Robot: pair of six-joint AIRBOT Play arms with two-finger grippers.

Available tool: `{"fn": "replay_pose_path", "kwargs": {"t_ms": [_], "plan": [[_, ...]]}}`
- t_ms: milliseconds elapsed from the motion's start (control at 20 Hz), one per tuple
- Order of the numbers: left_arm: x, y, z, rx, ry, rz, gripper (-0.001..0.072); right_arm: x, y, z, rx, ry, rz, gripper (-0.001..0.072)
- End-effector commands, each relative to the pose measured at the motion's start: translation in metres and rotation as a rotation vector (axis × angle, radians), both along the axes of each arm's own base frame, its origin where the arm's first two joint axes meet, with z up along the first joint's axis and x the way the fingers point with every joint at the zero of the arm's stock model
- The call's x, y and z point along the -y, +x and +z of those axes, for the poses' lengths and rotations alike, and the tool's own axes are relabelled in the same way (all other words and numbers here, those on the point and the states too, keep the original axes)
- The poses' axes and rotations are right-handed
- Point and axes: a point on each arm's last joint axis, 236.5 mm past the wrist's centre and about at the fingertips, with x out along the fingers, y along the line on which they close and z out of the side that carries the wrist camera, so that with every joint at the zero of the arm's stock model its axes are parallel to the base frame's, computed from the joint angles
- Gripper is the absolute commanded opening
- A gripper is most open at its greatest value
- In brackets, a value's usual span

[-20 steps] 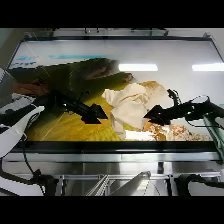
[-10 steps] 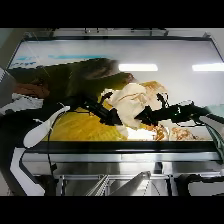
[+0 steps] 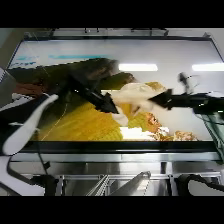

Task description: Fold the shirts.

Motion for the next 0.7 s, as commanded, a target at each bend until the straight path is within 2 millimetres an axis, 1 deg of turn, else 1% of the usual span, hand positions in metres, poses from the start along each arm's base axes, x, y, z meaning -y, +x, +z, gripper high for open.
{"fn": "replay_pose_path", "kwargs": {"t_ms": [0,50,100,150,200,250,300,350,400,450,500,550,650], "plan": [[-0.064,0.018,0.098,0.166,-0.03,0.154,0.0005,0.064,-0.01,0.198,0.481,0.14,-0.171,0.0016],[-0.081,0.023,0.134,0.273,-0.042,0.209,0.0006,0.076,-0.026,0.255,0.634,0.142,-0.213,0.0016],[-0.095,0.024,0.168,0.383,-0.051,0.253,0.0007,0.08,-0.042,0.294,0.747,0.108,-0.234,0.0017],[-0.107,0.023,0.204,0.508,-0.06,0.297,0.0014,0.078,-0.059,0.324,0.841,0.051,-0.238,0.0017],[-0.114,0.022,0.236,0.621,-0.069,0.337,0.0015,0.072,-0.073,0.344,0.907,0.008,-0.231,0.0017],[-0.119,0.02,0.264,0.723,-0.069,0.37,0.0016,0.065,-0.08,0.353,0.936,-0.022,-0.217,0.0017],[-0.124,0.018,0.279,0.797,-0.052,0.389,0.0015,0.058,-0.082,0.349,0.932,-0.053,-0.2,0.0017],[-0.128,0.016,0.287,0.847,-0.024,0.397,0.0016,0.053,-0.079,0.335,0.888,-0.097,-0.176,0.0018],[-0.13,0.014,0.288,0.861,-0.01,0.399,0.0016,0.047,-0.073,0.31,0.802,-0.148,-0.147,0.0018],[-0.13,0.013,0.285,0.853,-0.003,0.396,0.0016,0.042,-0.067,0.285,0.722,-0.199,-0.115,0.0018],[-0.13,0.013,0.277,0.826,0.0,0.391,0.0016,0.035,-0.063,0.259,0.651,-0.246,-0.074,0.0018],[-0.13,0.014,0.263,0.781,0.007,0.39,0.0016,0.027,-0.061,0.236,0.602,-0.277,-0.029,0.0019],[-0.13,0.015,0.221,0.672,0.021,0.372,0.0016,0.008,-0.06,0.187,0.49,-0.292,0.069,0.0019]]}}
